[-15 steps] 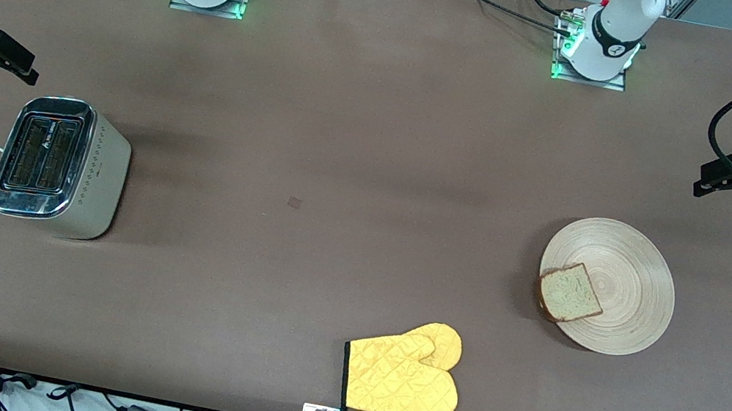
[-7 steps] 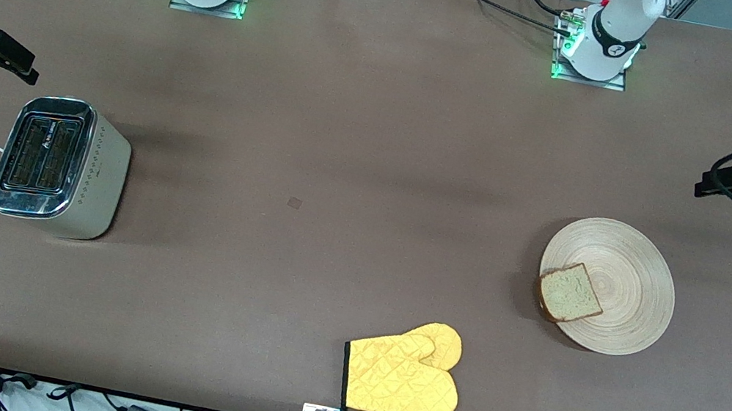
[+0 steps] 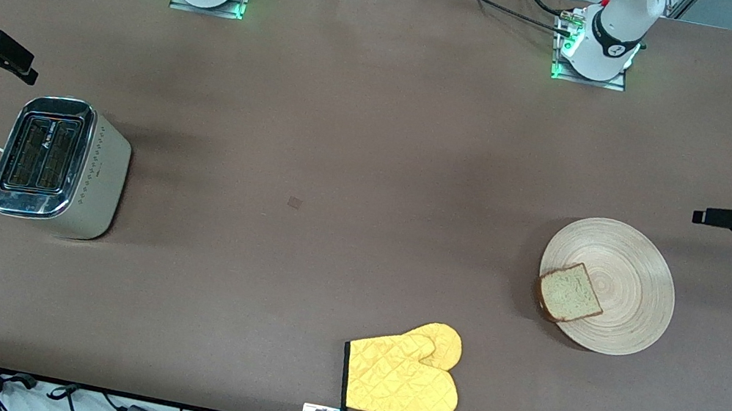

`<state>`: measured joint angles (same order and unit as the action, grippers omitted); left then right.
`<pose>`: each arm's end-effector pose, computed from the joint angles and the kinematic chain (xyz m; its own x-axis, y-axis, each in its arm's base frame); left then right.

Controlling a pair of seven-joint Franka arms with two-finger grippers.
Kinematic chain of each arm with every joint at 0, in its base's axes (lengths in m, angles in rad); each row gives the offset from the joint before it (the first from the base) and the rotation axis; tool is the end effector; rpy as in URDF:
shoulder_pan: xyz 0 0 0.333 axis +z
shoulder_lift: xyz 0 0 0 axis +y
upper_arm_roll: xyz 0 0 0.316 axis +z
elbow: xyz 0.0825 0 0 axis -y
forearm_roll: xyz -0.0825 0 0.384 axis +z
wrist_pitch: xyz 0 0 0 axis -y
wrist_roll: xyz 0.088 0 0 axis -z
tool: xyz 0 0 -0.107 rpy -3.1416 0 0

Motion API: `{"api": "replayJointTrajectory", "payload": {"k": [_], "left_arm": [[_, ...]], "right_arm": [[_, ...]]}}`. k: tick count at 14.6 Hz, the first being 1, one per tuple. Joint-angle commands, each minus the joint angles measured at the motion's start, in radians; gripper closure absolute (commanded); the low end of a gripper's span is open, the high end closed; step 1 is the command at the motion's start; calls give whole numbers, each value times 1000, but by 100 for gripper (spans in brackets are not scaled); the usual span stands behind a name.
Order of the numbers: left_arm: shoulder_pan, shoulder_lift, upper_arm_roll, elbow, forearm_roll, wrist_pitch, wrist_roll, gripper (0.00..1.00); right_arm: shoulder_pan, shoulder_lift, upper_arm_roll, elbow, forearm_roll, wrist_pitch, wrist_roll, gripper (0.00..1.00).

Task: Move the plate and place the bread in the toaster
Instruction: 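Move the right gripper above the toaster while the left gripper reaches the plate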

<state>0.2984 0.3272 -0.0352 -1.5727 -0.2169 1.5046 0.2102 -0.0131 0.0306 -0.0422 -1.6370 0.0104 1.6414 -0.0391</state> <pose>0.5953 0.1376 0.4299 0.9436 0.0267 -0.3300 0.1282 -0.9484 0.2899 0.5667 -0.0300 0.5821 0.9995 -0.0169 -0.0258 -0.0172 -0.9998 -0.0101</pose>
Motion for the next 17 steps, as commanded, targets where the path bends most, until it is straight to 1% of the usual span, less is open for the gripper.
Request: {"api": "replayJointTrajectory", "payload": {"k": [1, 5, 7, 9, 10, 11, 13, 15, 17], "left_arm": [[83, 91, -5, 28, -108, 43, 111, 0], [169, 205, -5, 30, -192, 152, 329, 0], [223, 280, -5, 31, -255, 213, 453, 0], [260, 373, -5, 74, -341, 218, 573, 0], [278, 421, -5, 101, -364, 220, 619, 0], [289, 467, -5, 126, -393, 220, 656, 0], [312, 509, -5, 128, -449, 220, 693, 0], [324, 536, -5, 128, -486, 220, 722, 0], [324, 559, -5, 128, -504, 220, 726, 0]], "right_arm": [[-8, 9, 4, 11, 14, -5, 7, 0], [-10, 28, 2, 13, 16, -6, -2, 0], [-1, 51, 10, 13, 20, -5, -4, 0], [42, 55, 10, 13, 20, -14, -4, 0], [65, 57, 11, 11, 20, -14, 1, 0], [109, 75, 11, 10, 20, -15, 4, 0], [165, 90, 10, 11, 17, -3, 10, 0], [180, 126, 10, 14, 20, 9, 4, 0], [183, 138, 10, 17, 20, 56, -1, 0]]}}
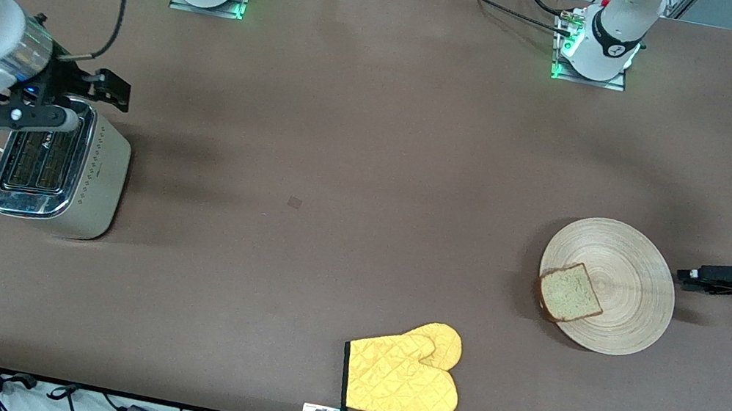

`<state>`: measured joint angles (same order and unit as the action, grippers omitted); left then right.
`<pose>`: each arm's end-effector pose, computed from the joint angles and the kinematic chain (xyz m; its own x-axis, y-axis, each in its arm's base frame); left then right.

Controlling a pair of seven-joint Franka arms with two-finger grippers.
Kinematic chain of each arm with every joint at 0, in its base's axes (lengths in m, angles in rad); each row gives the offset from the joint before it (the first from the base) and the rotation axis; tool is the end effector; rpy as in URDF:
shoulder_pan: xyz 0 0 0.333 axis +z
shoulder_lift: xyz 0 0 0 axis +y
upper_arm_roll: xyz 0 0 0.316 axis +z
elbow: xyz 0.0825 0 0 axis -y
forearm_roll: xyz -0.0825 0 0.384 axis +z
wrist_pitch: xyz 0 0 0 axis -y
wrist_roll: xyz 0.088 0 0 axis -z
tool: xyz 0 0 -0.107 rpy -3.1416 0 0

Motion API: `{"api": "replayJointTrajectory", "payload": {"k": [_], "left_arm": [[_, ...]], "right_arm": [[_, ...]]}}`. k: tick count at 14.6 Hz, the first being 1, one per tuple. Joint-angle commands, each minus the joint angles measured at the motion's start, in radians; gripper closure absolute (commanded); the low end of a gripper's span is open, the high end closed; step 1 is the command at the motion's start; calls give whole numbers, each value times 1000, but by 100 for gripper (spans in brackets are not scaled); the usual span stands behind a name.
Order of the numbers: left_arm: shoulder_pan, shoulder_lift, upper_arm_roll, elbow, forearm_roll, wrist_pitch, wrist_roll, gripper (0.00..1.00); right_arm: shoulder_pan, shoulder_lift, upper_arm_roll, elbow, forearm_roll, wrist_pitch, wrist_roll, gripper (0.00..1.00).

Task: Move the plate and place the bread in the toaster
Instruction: 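Move the right gripper above the toaster while the left gripper reaches the plate, then push the wooden plate with the left gripper toward the table middle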

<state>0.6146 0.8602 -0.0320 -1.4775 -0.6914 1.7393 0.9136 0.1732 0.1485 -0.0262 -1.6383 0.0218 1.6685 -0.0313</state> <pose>0.5770 0.3142 0.1482 0.9997 0.0180 0.0158 -0.0004 -0.6481 0.7616 0.5890 0.0903 0.5150 0.9777 0.1741 -0.1174 0.1728 -0.9847 -0.0211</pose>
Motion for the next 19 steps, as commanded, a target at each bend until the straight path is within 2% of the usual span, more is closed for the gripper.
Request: {"api": "replayJointTrajectory", "payload": {"k": [1, 5, 8, 11, 12, 16, 19], "left_arm": [[7, 40, -8, 32, -48, -15, 21, 0], [2, 69, -9, 32, -96, -17, 22, 24], [-1, 74, -14, 32, -83, -27, 51, 63], [2, 72, -16, 32, -83, -62, 76, 86], [4, 71, -16, 32, -91, -82, 76, 91], [5, 63, -22, 34, -93, -110, 70, 99], [-18, 62, -26, 32, -97, -159, 18, 99]], "right_arm": [[0, 22, -6, 18, 7, 39, -1, 0], [34, 16, -6, 17, -6, 53, 4, 0], [35, 19, -6, 17, -6, 82, 5, 0], [42, 17, -6, 11, -6, 109, 5, 0], [49, 17, -6, 11, -8, 131, 5, 0], [63, 19, -8, 11, -23, 143, 105, 0], [63, 19, -6, 9, -54, 137, 108, 0]]}}
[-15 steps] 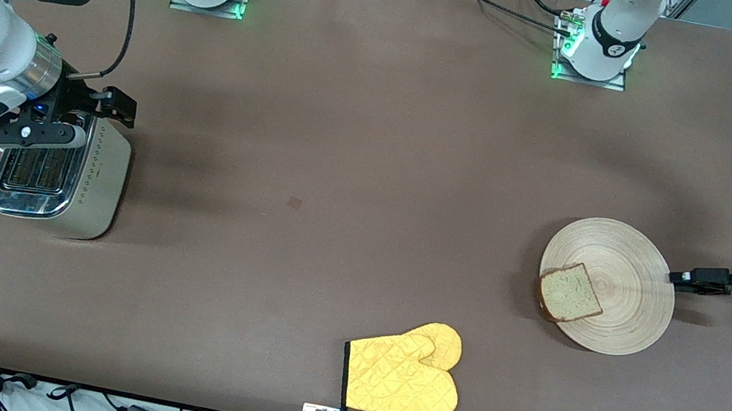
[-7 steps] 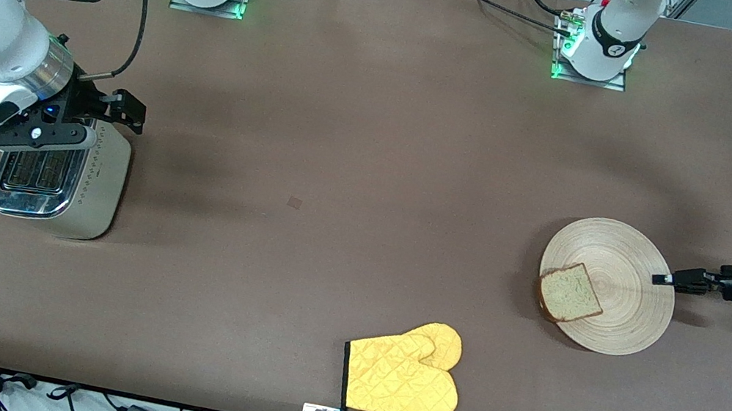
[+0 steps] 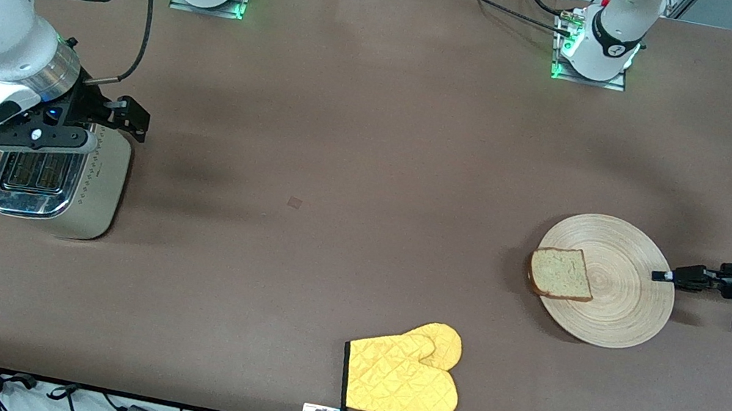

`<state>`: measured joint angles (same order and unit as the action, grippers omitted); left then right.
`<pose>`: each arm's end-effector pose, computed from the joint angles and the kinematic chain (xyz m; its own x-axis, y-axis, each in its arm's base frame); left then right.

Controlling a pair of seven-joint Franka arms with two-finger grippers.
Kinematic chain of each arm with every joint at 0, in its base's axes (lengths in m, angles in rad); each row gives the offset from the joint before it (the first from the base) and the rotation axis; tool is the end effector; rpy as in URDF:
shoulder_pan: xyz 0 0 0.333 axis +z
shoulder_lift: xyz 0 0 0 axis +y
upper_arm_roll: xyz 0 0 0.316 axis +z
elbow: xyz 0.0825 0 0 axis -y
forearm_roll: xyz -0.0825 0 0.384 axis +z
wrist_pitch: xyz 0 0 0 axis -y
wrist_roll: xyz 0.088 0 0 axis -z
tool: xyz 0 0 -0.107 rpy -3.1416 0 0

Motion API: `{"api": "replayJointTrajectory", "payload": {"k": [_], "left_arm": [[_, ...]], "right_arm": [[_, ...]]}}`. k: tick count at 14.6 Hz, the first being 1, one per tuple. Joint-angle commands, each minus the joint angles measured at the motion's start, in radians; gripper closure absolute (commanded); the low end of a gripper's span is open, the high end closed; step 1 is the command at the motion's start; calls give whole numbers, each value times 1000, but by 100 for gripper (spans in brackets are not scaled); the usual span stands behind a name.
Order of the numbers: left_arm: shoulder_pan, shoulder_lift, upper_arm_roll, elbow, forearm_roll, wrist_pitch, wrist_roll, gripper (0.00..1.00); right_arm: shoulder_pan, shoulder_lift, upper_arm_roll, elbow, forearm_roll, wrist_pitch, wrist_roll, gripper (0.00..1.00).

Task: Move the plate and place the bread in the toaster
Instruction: 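Push the wooden plate with the left gripper toward the table middle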

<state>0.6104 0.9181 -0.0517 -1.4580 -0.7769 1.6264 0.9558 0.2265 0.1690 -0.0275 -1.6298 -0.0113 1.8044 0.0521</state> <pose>0.5790 0.2829 0.1252 0.9997 -0.0150 0.0208 -0.0255 -0.5043 0.8632 0.6036 0.1219 0.5177 0.9888 0.1494 0.0064 0.1493 -0.9887 0.0153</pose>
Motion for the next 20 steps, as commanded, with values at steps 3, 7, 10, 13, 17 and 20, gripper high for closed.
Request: {"api": "replayJointTrajectory", "payload": {"k": [3, 7, 10, 13, 17, 20], "left_arm": [[-64, 2, -8, 11, -13, -98, -86, 99], [-135, -5, -86, -31, -24, -129, -185, 99], [-149, -51, -198, -154, -51, 2, -223, 99], [-149, -99, -327, -272, -79, 182, -253, 99], [-155, -90, -451, -347, -82, 407, -255, 99], [-245, -87, -476, -372, -109, 506, -255, 99]], "right_arm": [[10, -2, -5, -1, -21, -6, 8, 0], [8, -3, -5, -2, -13, -37, -31, 0], [11, -6, -5, -8, -6, -66, -8, 0], [4, -8, -8, -16, 49, -68, -9, 0], [7, 0, -8, 1, 47, -56, -18, 0], [28, 7, -3, -2, 53, -30, -14, 0]]}}
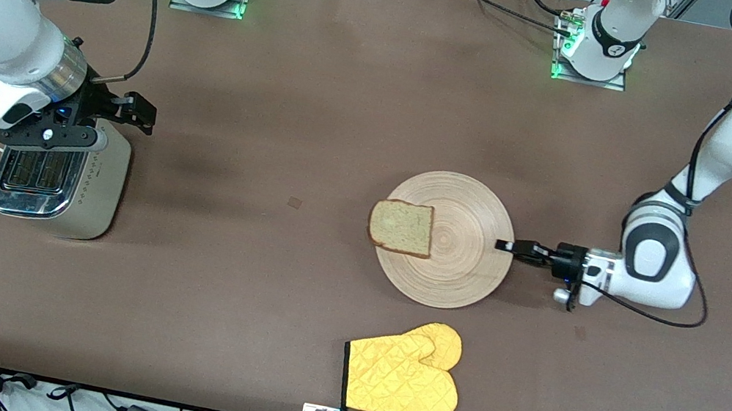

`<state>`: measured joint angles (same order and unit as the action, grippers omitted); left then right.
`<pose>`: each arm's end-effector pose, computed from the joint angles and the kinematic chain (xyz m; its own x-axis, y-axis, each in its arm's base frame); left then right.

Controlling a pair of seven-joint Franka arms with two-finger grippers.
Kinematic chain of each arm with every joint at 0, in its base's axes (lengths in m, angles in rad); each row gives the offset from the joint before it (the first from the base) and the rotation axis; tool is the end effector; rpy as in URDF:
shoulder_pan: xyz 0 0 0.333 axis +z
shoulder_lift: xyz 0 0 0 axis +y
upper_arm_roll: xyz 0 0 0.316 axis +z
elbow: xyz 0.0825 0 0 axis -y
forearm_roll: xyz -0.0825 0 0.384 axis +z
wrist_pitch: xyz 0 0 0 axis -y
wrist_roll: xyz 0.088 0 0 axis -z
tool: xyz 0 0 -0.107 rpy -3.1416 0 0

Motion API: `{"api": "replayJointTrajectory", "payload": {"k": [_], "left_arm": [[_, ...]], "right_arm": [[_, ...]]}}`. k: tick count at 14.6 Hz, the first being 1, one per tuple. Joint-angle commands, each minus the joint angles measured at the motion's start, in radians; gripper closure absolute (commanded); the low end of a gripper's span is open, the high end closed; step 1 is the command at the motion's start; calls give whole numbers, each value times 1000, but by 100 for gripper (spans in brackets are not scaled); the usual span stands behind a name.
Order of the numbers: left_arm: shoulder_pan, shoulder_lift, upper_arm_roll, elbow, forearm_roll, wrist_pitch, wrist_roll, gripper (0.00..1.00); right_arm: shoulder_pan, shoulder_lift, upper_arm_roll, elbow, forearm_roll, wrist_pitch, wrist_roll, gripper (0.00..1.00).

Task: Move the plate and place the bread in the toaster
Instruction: 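Push the wooden plate with the left gripper toward the table middle, then grasp the bread slice with the right gripper while the left gripper withdraws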

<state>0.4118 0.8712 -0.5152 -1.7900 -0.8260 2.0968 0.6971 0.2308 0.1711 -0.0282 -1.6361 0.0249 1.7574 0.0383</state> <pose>0.6020 -0.0906 0.1131 0.9825 -0.1490 -0.1118 0.0327 -0.4532 0.8908 0.5972 0.1260 0.5094 0.9860 0.1589 -0.0505 0.1582 -0.9872 -0.0175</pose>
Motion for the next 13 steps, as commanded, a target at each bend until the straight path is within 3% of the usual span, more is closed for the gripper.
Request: {"api": "replayJointTrajectory", "payload": {"k": [1, 5, 6, 7, 9, 12, 13], "left_arm": [[-68, -38, -12, -43, -93, 39, 4, 99], [-145, -26, -12, -46, -111, 66, 5, 98], [-146, -26, -12, -46, -111, 66, 4, 87], [-146, -26, -12, -46, -111, 65, 2, 68], [-143, -26, -11, -46, -110, 59, 15, 0], [-117, -52, -9, -45, -101, 49, 18, 0], [-107, -75, -8, -45, -91, 45, 18, 0]], "right_arm": [[44, 21, -4, 4, 17, 34, 2, 0], [71, 76, -2, 4, 52, 57, 12, 0], [71, 96, -4, 2, 67, 57, 14, 0], [71, 114, -2, 2, 75, 59, 14, 0], [70, 142, -2, 2, 79, 57, 15, 0], [71, 185, -2, -1, 111, 57, 17, 0], [65, 206, -4, -1, 201, 57, 15, 0]]}}
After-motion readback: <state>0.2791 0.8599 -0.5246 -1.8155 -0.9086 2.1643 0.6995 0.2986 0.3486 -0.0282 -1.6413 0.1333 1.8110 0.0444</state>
